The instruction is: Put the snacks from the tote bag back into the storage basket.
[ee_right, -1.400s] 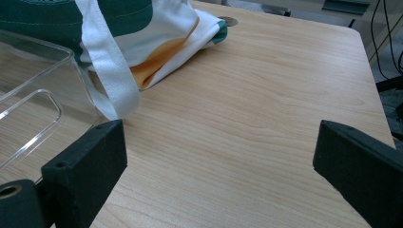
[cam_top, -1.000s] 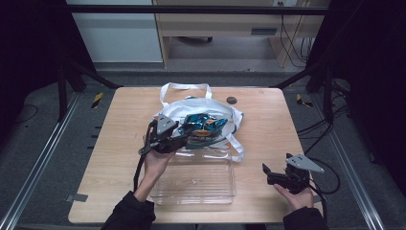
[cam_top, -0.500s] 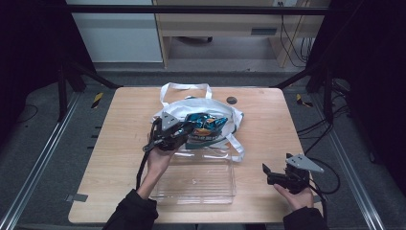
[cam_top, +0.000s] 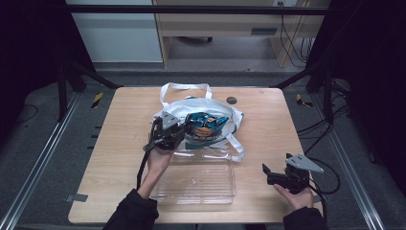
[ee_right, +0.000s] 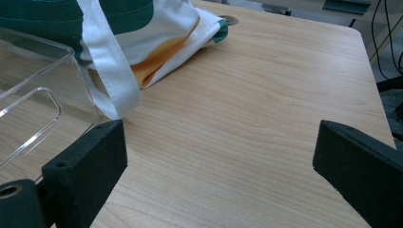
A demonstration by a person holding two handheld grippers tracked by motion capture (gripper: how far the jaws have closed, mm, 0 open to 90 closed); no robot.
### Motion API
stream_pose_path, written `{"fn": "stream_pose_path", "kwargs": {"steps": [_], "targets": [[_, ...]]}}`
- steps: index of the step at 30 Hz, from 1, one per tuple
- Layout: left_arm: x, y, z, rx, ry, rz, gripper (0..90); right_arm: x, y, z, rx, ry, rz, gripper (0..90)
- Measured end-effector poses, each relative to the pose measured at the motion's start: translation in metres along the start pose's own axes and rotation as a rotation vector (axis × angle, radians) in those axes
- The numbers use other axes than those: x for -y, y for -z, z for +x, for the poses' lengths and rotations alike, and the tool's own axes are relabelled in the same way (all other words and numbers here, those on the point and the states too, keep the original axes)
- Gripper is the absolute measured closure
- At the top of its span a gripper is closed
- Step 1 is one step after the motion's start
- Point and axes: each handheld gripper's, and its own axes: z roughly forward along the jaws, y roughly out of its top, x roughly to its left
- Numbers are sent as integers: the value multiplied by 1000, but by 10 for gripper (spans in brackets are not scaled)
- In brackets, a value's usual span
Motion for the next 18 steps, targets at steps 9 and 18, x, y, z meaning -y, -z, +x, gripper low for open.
{"fn": "stream_pose_path", "kwargs": {"steps": [9, 18], "targets": [[1, 11, -4, 13, 20, -24, 885, 0, 0, 0, 1, 0, 0, 45], [4, 13, -3, 0, -29, -33, 776, 0, 0, 0, -1, 0, 2, 45]]}}
